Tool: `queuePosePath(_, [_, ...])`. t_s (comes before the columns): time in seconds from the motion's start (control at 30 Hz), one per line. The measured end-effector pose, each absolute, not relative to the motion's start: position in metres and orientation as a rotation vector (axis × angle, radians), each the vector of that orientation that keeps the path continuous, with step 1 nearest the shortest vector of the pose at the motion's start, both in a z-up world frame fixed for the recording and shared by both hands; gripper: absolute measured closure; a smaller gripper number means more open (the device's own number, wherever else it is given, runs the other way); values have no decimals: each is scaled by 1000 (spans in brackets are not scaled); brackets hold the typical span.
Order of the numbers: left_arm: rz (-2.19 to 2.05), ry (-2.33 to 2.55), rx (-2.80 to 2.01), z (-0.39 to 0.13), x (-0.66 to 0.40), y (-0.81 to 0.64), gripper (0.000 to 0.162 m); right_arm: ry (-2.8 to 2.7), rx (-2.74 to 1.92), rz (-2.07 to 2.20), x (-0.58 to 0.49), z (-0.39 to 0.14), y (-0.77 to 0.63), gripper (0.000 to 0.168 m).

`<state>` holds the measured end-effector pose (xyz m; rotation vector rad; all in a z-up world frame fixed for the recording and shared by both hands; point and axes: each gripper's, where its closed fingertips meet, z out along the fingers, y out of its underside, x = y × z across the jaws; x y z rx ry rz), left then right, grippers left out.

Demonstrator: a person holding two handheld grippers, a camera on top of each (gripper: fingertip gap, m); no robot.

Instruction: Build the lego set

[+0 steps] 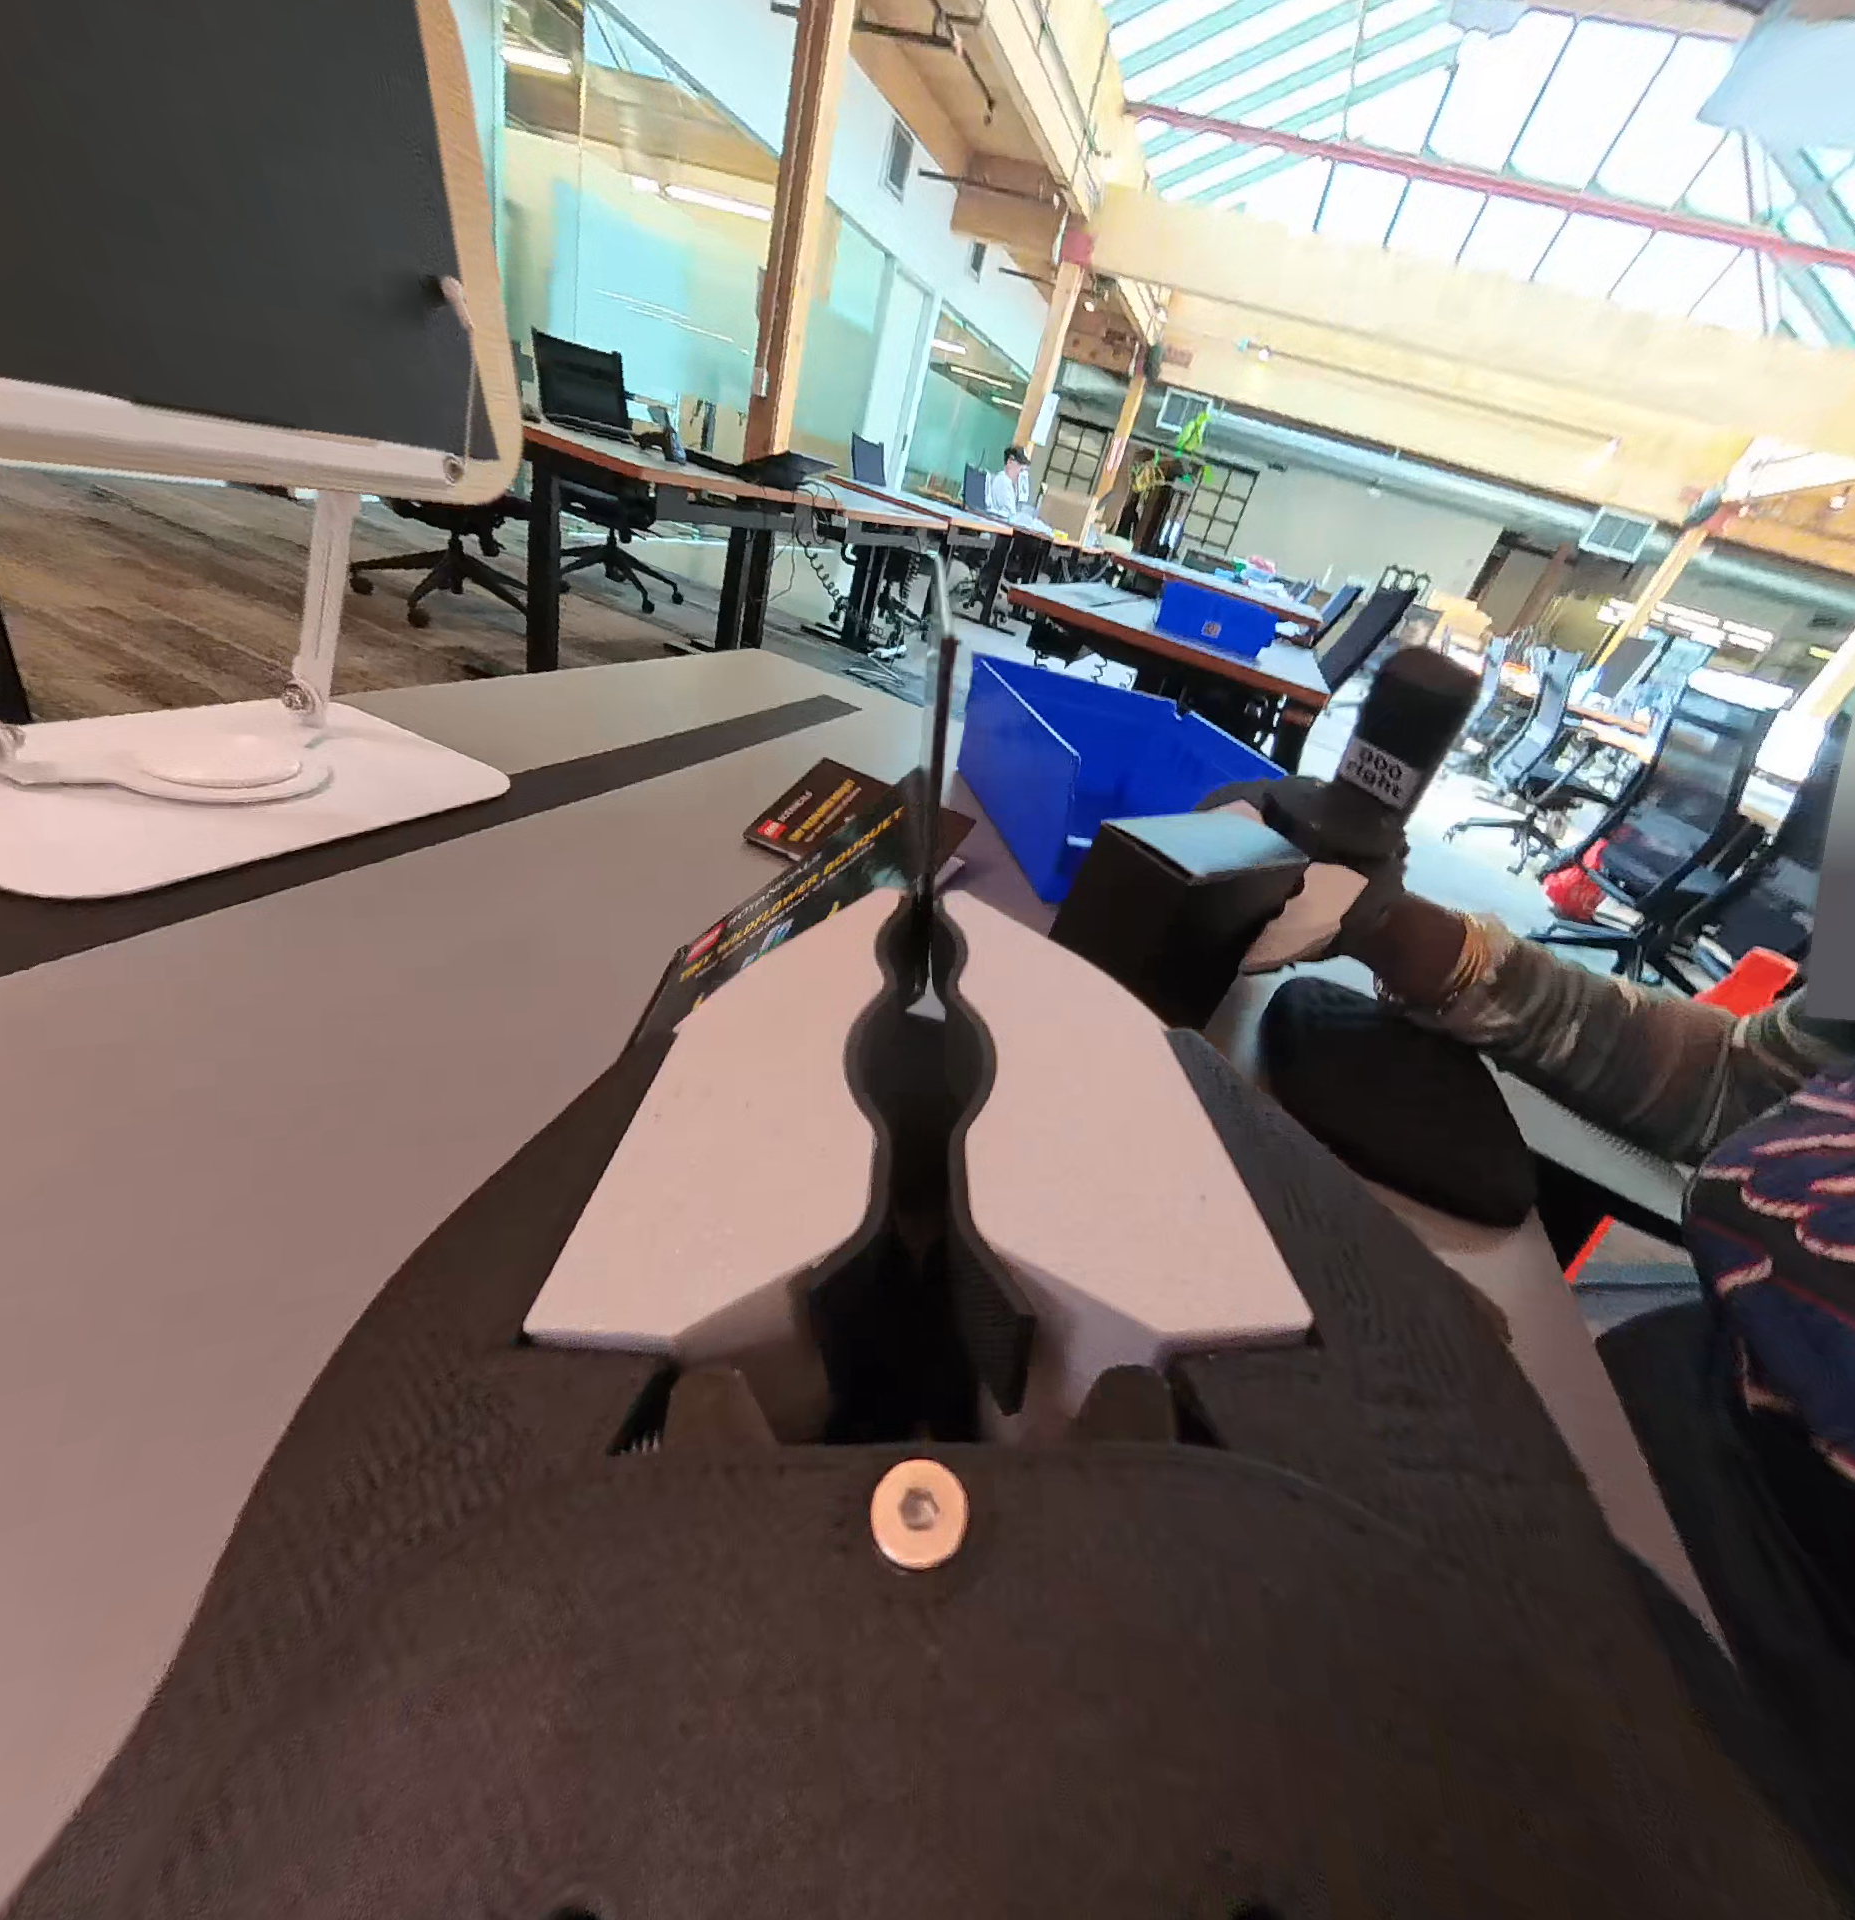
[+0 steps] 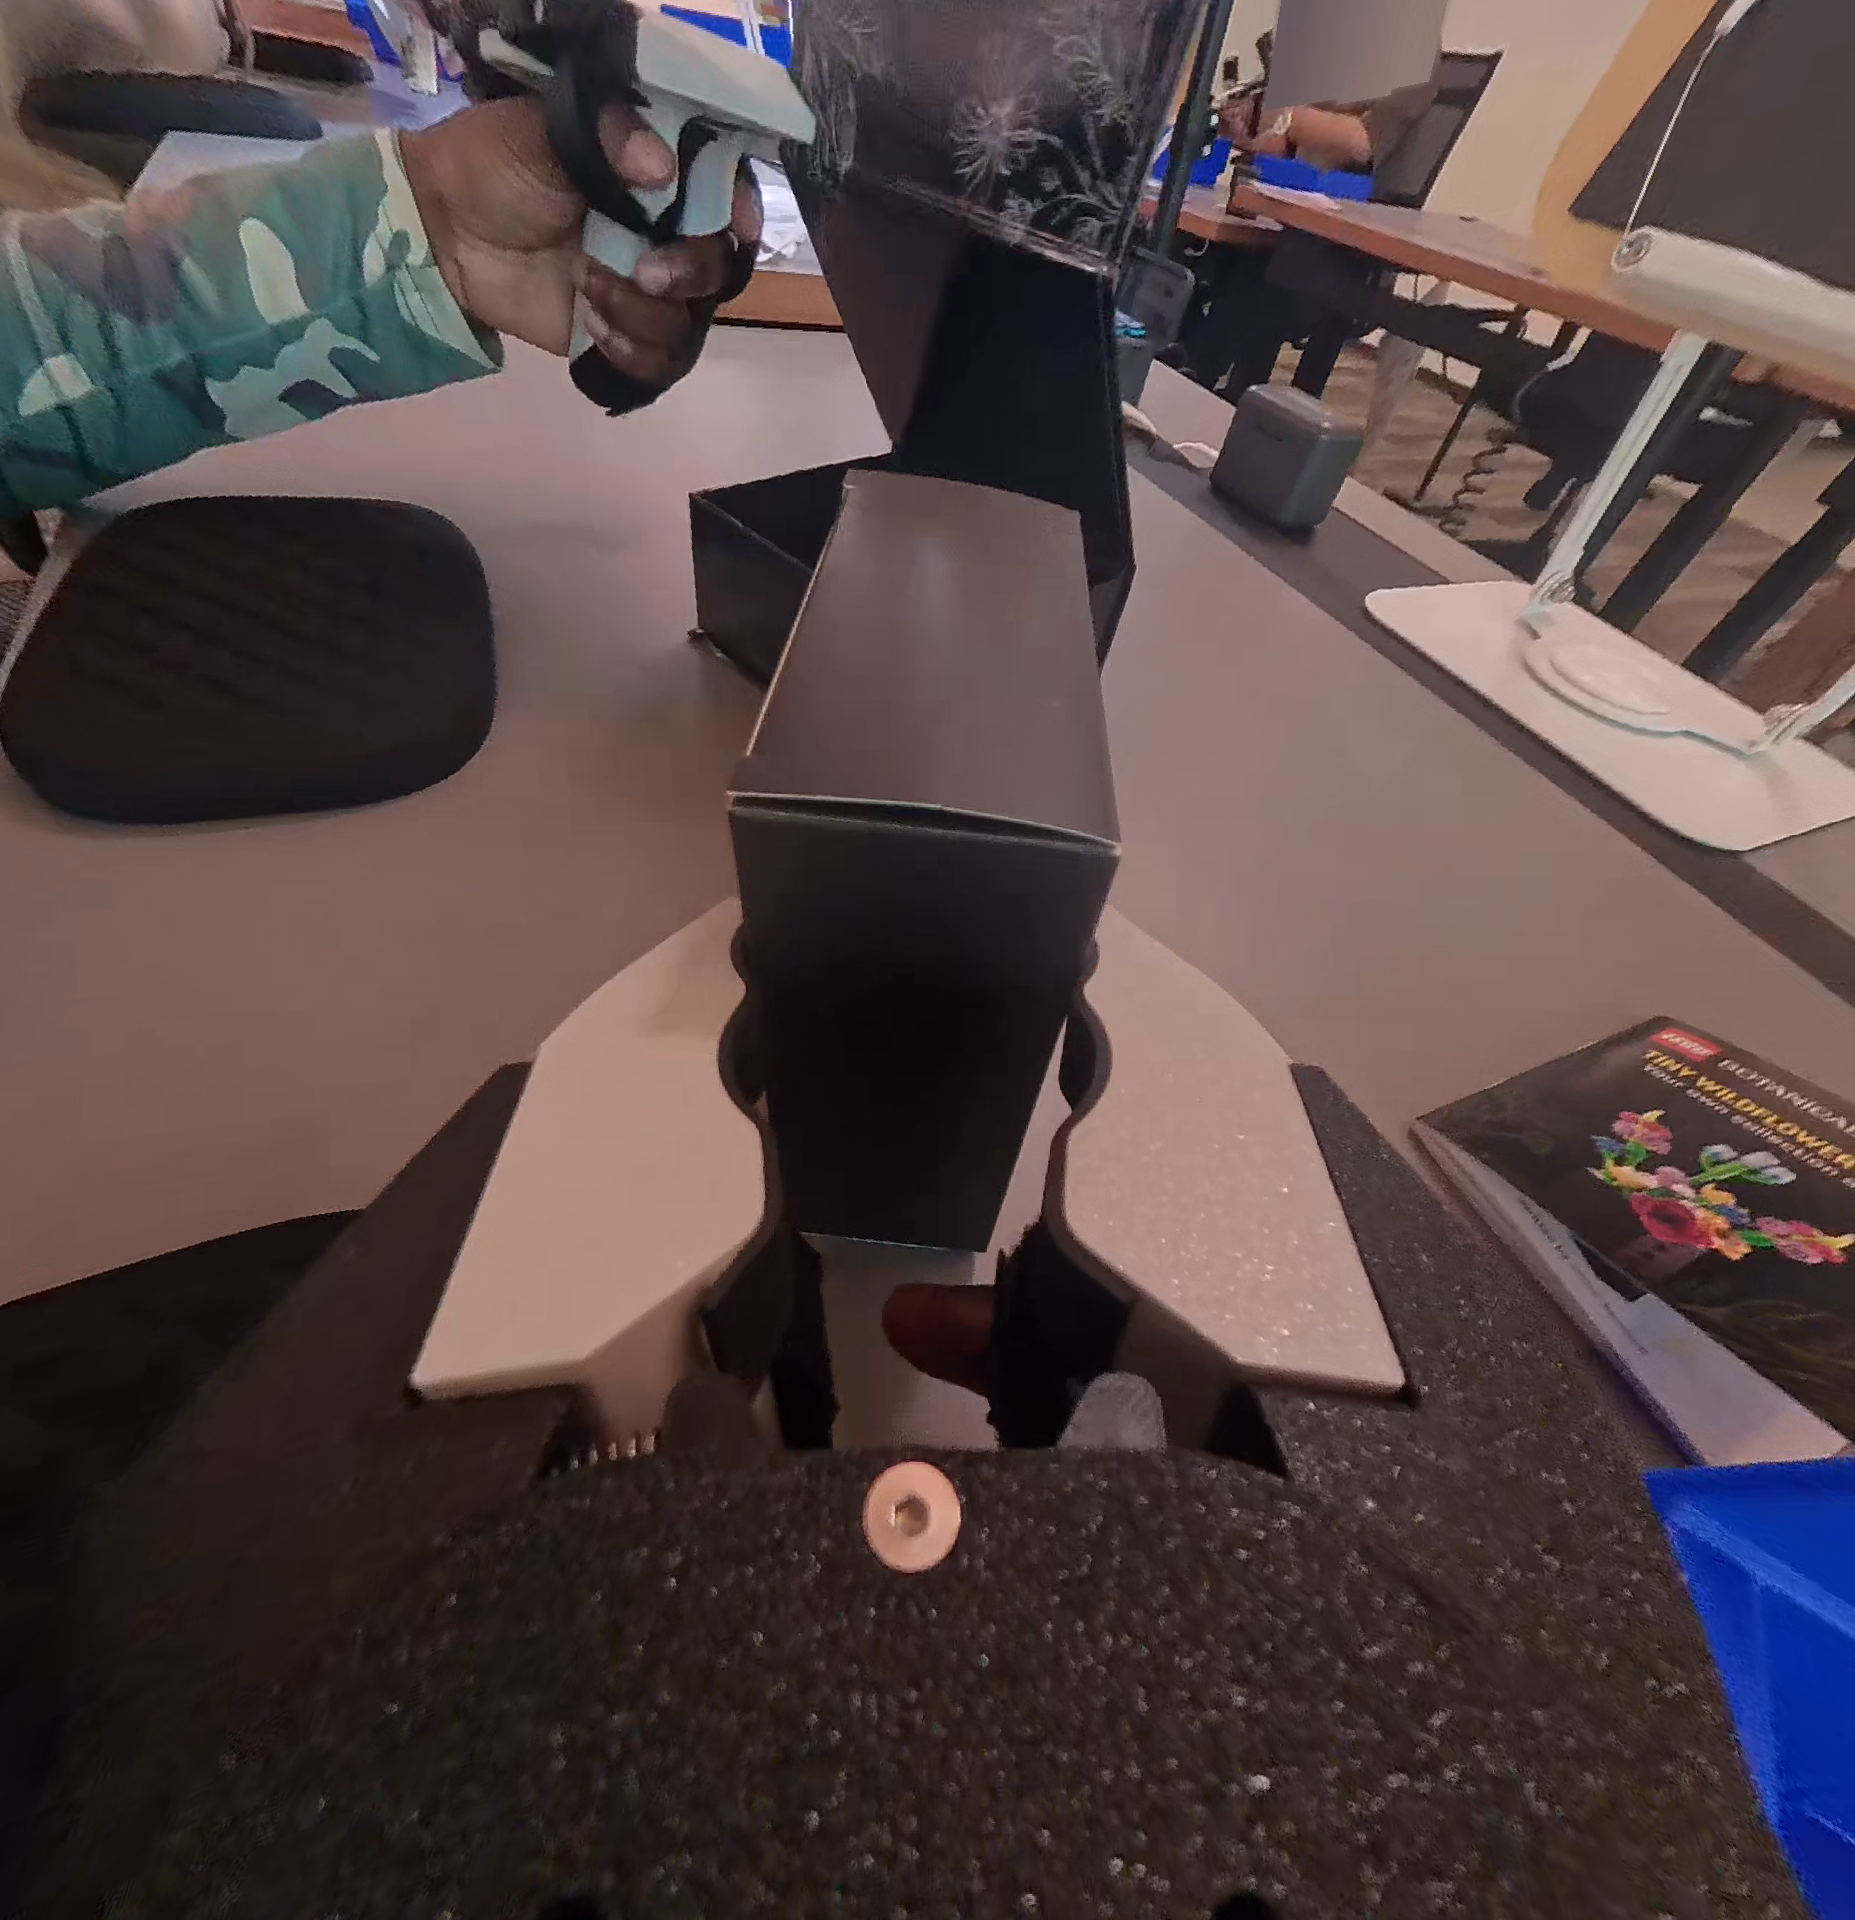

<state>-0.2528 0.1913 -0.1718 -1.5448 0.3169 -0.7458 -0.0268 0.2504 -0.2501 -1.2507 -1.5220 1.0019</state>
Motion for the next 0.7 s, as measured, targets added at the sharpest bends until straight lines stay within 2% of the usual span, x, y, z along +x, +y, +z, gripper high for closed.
queuePosePath(0.2, [-876, 220, -1604, -162, -253, 206, 160, -1525, -1083, 782, -39, -226, 251, 116])
queuePosePath(0.43, [-790, 56, -1650, -151, -261, 222, 160, -1633, -738, 105, -84, -186, 240, 117])
queuePosePath(0.53, [-744, 43, -1674, -150, -261, 226, 160, -1673, -597, -98, -113, -185, 234, 117])
queuePosePath(0.7, [-686, 5, -1675, -150, -268, 229, 161, -1758, -558, -194, -154, -201, 224, 116])
